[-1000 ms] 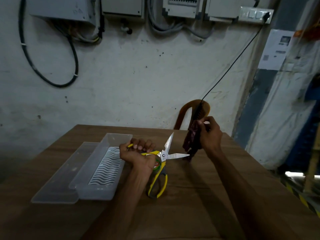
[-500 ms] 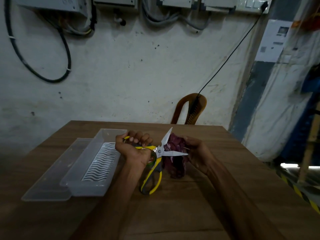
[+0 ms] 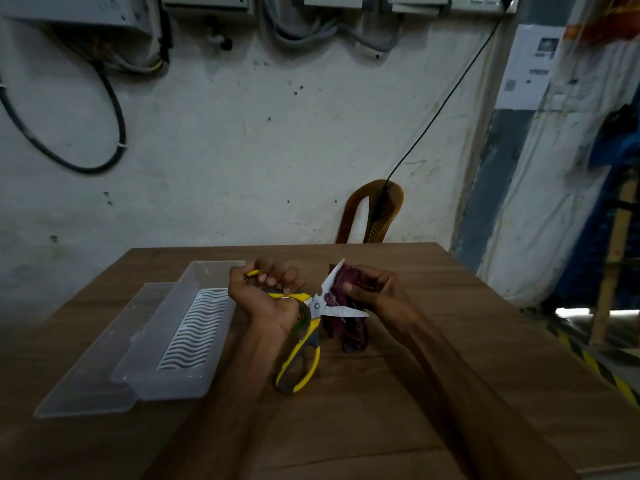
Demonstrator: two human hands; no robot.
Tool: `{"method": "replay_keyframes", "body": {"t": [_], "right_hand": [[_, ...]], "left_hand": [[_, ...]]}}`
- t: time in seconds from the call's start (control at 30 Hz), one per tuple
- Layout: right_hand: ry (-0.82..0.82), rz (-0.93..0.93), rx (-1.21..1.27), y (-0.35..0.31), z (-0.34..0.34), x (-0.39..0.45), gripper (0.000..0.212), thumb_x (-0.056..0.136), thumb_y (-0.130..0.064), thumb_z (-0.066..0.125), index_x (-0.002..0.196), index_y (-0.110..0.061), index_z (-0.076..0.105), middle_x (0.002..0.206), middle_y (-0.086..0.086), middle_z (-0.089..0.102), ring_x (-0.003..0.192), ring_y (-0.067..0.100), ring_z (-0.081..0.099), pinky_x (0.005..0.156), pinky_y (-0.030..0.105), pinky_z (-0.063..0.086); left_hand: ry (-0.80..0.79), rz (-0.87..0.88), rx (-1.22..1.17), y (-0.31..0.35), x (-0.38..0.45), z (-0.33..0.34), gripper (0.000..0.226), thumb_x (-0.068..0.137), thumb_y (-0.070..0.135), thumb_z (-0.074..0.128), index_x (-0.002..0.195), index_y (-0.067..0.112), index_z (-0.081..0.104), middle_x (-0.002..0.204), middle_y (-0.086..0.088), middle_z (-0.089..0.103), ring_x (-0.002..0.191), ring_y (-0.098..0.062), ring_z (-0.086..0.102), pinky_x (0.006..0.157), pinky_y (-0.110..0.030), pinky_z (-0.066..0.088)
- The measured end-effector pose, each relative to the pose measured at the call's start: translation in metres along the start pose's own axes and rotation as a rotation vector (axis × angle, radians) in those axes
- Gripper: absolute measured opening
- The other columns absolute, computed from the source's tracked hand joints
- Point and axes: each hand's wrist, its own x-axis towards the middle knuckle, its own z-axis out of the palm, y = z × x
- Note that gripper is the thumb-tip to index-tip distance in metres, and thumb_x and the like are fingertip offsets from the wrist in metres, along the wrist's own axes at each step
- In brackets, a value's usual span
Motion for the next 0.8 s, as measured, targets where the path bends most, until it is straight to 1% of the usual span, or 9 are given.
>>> {"method": "replay_keyframes", "body": {"t": [0.2,0.27,0.33,0.4,0.47,0.6,0.7,0.77,0.8], "right_hand": [[-0.041,0.057,-0.146,-0.005,0.004,0.000,0.024,0.092,-0.010,0.071,0.114,0.000,0.073,0.105,0.017,0.077,0.097,0.032,0.074,0.081,0.035,0.060],[-0.052,0.096,-0.154,-0.009,0.005,-0.001,0.020,0.092,-0.011,0.071,0.108,0.002,0.074,0.099,0.018,0.077,0.090,0.028,0.074,0.077,0.033,0.059],[-0.046,0.120,-0.135,-0.010,0.007,-0.001,0.011,0.092,-0.009,0.071,0.097,0.000,0.075,0.090,0.016,0.077,0.081,0.024,0.073,0.073,0.031,0.058],[-0.003,0.148,-0.082,-0.008,0.010,0.001,0.007,0.091,-0.005,0.071,0.090,-0.004,0.078,0.086,0.014,0.077,0.078,0.025,0.073,0.072,0.032,0.058],[0.084,0.185,0.005,-0.008,0.015,0.004,0.012,0.088,0.001,0.071,0.083,-0.007,0.079,0.082,0.013,0.077,0.076,0.025,0.073,0.073,0.033,0.058],[0.220,0.231,0.083,-0.012,0.018,0.007,0.018,0.083,0.005,0.073,0.078,-0.010,0.082,0.082,0.013,0.078,0.078,0.026,0.075,0.084,0.037,0.060],[0.292,0.265,0.124,-0.015,0.015,0.007,0.011,0.085,0.001,0.073,0.087,-0.006,0.080,0.087,0.014,0.078,0.084,0.030,0.074,0.077,0.037,0.061],[0.357,0.290,0.205,-0.021,0.003,0.007,0.013,0.092,-0.005,0.067,0.102,-0.005,0.075,0.100,0.012,0.077,0.092,0.027,0.072,0.071,0.035,0.057],[0.386,0.285,0.264,-0.026,-0.006,0.006,0.013,0.096,-0.008,0.062,0.104,-0.006,0.072,0.105,0.012,0.075,0.095,0.026,0.071,0.072,0.034,0.055]], "left_hand": [[-0.020,-0.005,0.070,-0.006,-0.003,0.002,0.024,0.068,0.030,0.043,0.057,0.019,0.026,0.053,0.003,0.020,0.048,-0.013,0.015,0.051,-0.024,0.012],[-0.035,-0.016,0.076,-0.008,-0.004,0.002,0.025,0.069,0.031,0.044,0.058,0.019,0.024,0.053,0.003,0.019,0.047,-0.013,0.015,0.050,-0.023,0.013],[-0.051,-0.013,0.085,-0.010,-0.005,0.002,0.025,0.069,0.031,0.044,0.057,0.019,0.025,0.052,0.003,0.019,0.046,-0.013,0.015,0.048,-0.022,0.014],[-0.062,-0.007,0.100,-0.011,-0.005,0.003,0.026,0.069,0.031,0.044,0.055,0.019,0.026,0.052,0.003,0.019,0.046,-0.013,0.015,0.047,-0.021,0.015],[-0.063,-0.004,0.107,-0.012,-0.006,0.004,0.026,0.069,0.031,0.043,0.054,0.019,0.026,0.052,0.003,0.019,0.047,-0.013,0.016,0.047,-0.022,0.016],[-0.050,-0.010,0.090,-0.015,-0.006,0.006,0.025,0.066,0.032,0.043,0.054,0.019,0.025,0.053,0.003,0.019,0.049,-0.012,0.014,0.050,-0.023,0.012],[-0.026,-0.012,0.085,-0.018,-0.008,0.008,0.024,0.066,0.032,0.043,0.054,0.020,0.025,0.053,0.003,0.018,0.049,-0.013,0.013,0.051,-0.024,0.011],[-0.013,-0.023,0.100,-0.016,-0.008,0.008,0.025,0.067,0.032,0.044,0.055,0.020,0.025,0.053,0.003,0.018,0.049,-0.013,0.013,0.050,-0.023,0.011],[-0.009,-0.029,0.107,-0.013,-0.007,0.007,0.025,0.067,0.032,0.044,0.055,0.020,0.025,0.053,0.003,0.018,0.049,-0.013,0.012,0.050,-0.023,0.011]]}}
